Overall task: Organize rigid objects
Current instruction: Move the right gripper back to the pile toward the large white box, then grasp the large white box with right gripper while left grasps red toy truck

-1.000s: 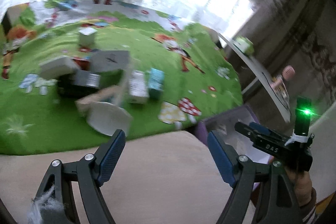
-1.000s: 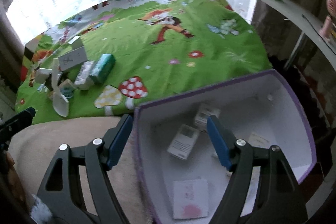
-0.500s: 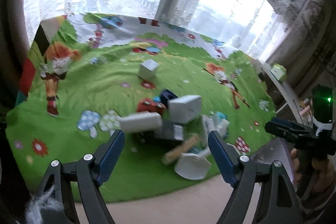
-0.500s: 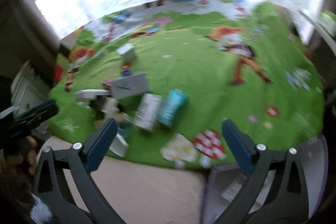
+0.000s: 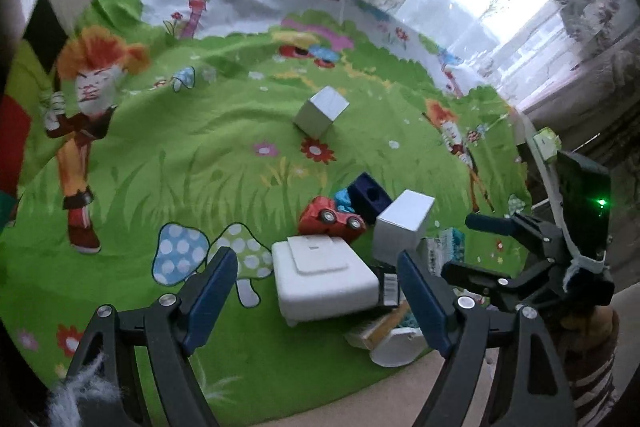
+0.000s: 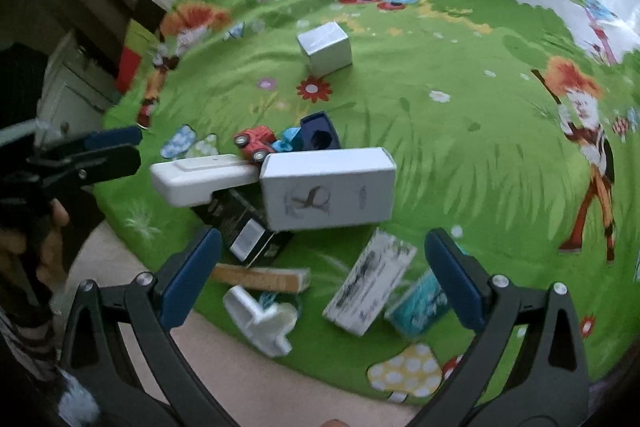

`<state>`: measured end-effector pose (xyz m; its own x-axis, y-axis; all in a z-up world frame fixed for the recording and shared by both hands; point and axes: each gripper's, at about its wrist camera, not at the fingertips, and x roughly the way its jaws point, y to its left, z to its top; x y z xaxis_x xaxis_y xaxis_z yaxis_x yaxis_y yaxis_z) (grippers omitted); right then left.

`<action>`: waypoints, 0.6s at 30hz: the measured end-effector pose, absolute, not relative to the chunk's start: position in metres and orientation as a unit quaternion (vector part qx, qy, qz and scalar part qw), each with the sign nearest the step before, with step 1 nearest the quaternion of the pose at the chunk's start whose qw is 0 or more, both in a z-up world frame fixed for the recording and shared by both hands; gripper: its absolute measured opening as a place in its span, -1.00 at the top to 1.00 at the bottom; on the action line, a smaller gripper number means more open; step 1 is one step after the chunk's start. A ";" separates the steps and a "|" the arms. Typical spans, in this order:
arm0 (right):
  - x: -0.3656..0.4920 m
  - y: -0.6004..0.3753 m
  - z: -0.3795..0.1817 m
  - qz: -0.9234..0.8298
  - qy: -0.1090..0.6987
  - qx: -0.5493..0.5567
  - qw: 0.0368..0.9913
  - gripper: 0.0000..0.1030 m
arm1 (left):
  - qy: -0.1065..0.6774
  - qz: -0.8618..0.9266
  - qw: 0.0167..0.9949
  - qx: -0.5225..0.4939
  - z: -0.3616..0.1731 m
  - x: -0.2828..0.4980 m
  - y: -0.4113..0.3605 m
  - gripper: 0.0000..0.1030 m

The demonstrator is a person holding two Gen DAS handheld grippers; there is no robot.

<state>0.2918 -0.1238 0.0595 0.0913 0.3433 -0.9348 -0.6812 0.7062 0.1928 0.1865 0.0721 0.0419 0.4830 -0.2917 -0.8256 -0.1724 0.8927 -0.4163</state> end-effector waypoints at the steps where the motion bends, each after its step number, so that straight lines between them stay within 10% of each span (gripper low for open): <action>1: 0.295 -0.120 0.056 0.353 0.576 -0.154 0.722 -0.98 | 0.510 -0.037 0.829 -0.227 0.041 0.190 0.072 -0.61; 18: 0.321 -0.090 0.013 0.350 0.607 -0.180 0.690 -0.97 | 0.545 -0.048 0.810 -0.211 0.019 0.223 0.066 -0.65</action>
